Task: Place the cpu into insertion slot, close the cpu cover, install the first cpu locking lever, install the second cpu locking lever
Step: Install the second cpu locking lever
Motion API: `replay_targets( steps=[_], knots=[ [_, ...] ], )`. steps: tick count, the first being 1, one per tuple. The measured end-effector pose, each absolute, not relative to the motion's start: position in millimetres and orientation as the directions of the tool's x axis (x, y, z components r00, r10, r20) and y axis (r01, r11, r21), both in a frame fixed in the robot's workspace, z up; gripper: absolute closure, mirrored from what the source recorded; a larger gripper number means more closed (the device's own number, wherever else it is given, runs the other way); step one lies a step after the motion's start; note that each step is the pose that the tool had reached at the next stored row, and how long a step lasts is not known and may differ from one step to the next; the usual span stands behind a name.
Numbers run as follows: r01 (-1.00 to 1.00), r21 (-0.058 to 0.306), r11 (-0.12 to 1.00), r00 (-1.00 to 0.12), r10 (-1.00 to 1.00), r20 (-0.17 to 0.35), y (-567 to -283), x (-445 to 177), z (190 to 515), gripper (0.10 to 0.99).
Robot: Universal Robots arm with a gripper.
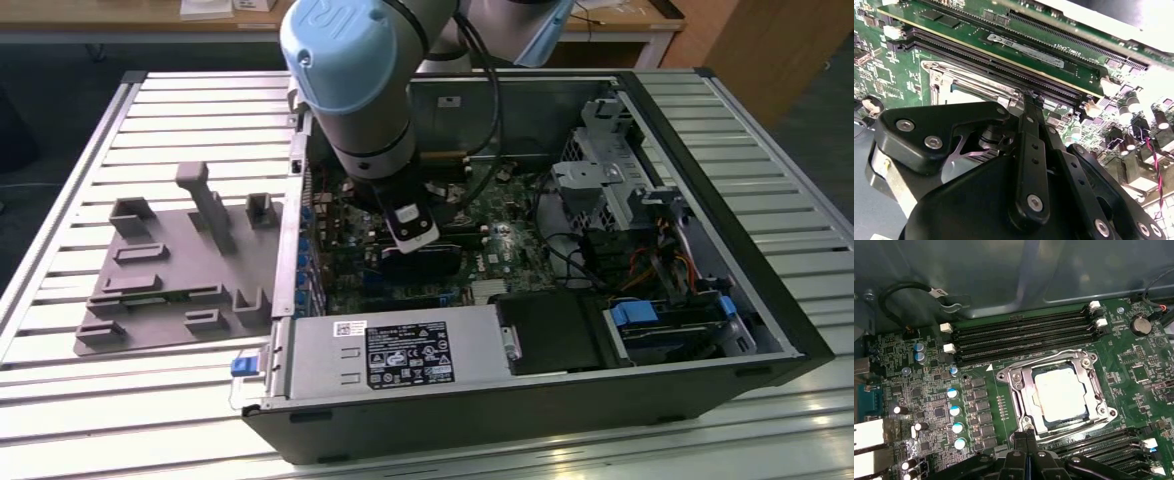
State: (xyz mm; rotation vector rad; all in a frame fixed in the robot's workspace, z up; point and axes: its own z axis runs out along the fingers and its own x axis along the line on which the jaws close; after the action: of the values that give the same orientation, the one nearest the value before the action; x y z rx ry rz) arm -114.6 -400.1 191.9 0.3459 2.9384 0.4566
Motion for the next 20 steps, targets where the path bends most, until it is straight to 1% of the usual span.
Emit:
replay_targets(
  steps=[20],
  knots=[
    [0.202,0.314,0.928,-0.962,0.248,-0.114,-397.5,-119.2,187.5,0.984]
  ],
)
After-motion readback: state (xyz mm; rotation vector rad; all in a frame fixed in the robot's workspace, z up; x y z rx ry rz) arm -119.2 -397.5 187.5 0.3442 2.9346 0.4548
